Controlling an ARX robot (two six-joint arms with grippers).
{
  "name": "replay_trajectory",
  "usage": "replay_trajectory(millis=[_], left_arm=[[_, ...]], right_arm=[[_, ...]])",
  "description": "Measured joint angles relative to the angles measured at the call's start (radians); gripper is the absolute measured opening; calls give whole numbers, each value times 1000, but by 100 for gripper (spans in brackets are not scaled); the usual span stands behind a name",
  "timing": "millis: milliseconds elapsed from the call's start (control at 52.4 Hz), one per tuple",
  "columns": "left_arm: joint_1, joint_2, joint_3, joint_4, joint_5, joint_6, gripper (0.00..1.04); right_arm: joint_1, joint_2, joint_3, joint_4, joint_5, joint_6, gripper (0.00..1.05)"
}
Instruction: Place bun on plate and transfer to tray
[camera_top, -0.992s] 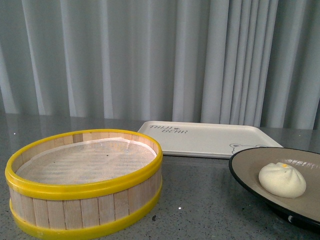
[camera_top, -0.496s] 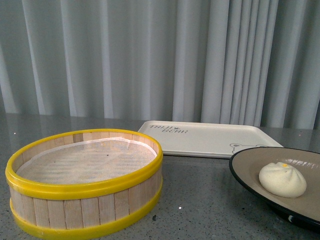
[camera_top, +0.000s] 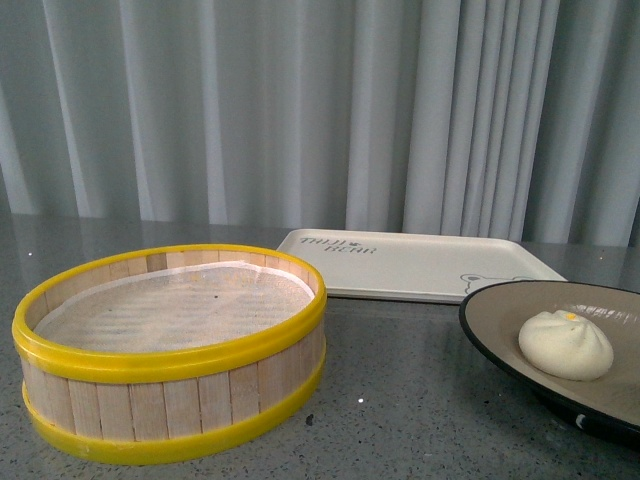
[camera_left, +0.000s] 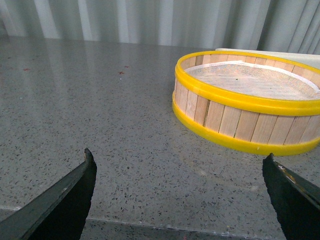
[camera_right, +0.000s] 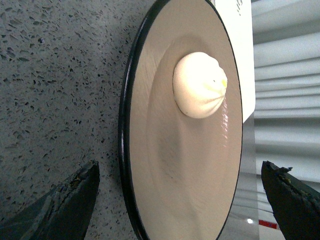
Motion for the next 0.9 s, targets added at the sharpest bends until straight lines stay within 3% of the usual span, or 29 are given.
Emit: replay_trajectory(millis=[668,897], left_arm=[[0,0,0,0,0,0,98],[0,0,0,0,0,0,98]], right_arm=[[-4,154,31,84,-39,-41,95],[-26,187,31,83,-54,-73,59]])
